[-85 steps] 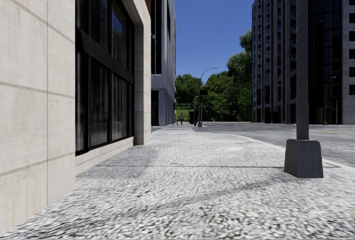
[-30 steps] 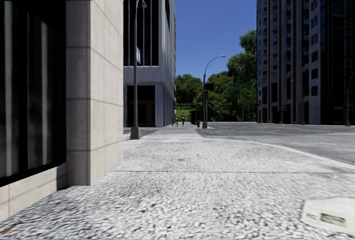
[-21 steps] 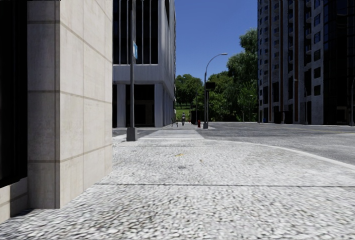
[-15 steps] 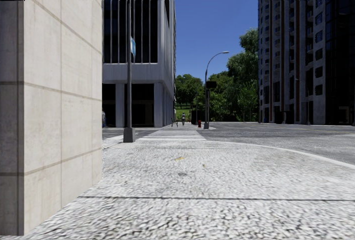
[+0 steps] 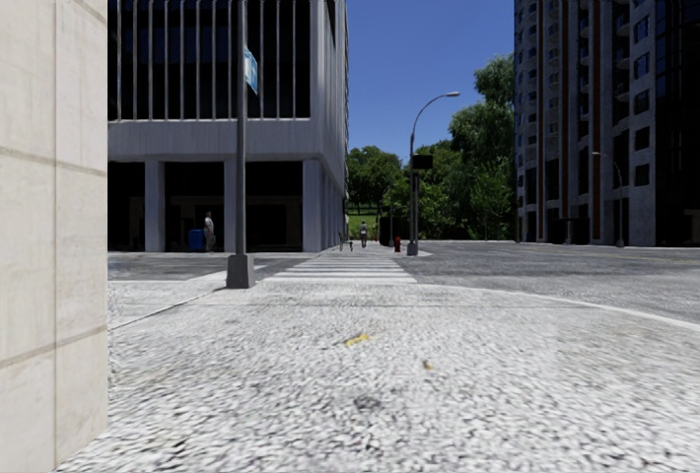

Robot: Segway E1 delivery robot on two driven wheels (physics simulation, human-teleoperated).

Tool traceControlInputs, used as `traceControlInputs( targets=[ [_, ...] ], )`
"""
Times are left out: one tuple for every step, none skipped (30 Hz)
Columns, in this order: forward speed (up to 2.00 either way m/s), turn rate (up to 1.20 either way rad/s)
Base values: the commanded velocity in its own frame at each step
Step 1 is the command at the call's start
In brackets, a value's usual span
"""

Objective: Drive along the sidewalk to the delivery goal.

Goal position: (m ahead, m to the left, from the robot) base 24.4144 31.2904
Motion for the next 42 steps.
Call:
traceControlInputs(
  targets=[
    [2.00, 0.00],
    [2.00, 0.00],
    [2.00, 0.00],
    [2.00, 0.00],
    [2.00, 0.00],
    [2.00, 0.00],
    [2.00, 0.00],
    [2.00, 0.00],
    [2.00, 0.00],
    [2.00, 0.00],
    [2.00, 0.00],
    [2.00, 0.00],
    [2.00, 0.00],
    [2.00, 0.00],
    [2.00, 0.00],
    [2.00, 0.00],
    [2.00, 0.00],
    [2.00, 0.00],
    [2.00, 0.00],
    [2.00, 0.00],
    [2.00, 0.00],
    [2.00, 0.00],
    [2.00, 0.00],
    [2.00, 0.00],
    [2.00, 0.00],
    [2.00, 0.00],
    [2.00, 0.00],
    [2.00, 0.00],
    [2.00, 0.00],
    [2.00, 0.00],
    [2.00, 0.00],
    [2.00, 0.00],
    [2.00, 0.00],
    [2.00, 0.00],
    [2.00, 0.00],
    [2.00, 0.00],
    [2.00, 0.00],
    [2.00, 0.00],
    [2.00, 0.00],
    [2.00, 0.00],
    [2.00, 0.00],
    [2.00, 0.00]
  ],
)
